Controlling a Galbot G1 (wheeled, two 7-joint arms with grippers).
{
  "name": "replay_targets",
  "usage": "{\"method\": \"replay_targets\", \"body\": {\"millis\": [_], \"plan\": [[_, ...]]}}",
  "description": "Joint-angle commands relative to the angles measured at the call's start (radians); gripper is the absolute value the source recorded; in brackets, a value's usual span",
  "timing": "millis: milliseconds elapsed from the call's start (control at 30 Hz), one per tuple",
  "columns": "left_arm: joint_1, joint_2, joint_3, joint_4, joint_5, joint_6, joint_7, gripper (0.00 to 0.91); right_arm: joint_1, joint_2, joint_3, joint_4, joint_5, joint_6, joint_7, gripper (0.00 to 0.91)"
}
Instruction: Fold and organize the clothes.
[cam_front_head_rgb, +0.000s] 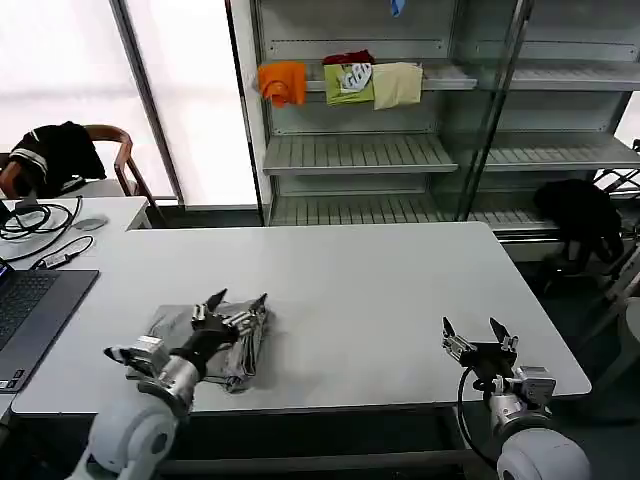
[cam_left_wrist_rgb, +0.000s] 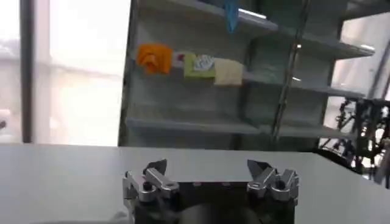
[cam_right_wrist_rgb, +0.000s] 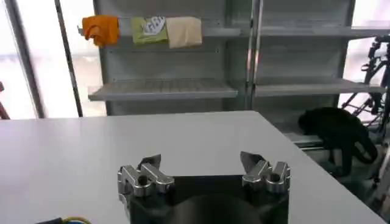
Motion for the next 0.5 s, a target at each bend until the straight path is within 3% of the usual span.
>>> {"method": "replay_targets", "body": {"millis": [33,500], "plan": [[0.031,0.144,-0.278,0.094,-0.14,0.019,-0.028,0.907,0.057,-0.005,-0.038,-0.032,0.002,0.0,0.0,0.907],[0.075,0.107,-0.293,0.256,-0.095,0.018,0.028,0.907,0.091,-0.017,-0.06,-0.07,0.012,0.004,-0.001,0.907]]}}
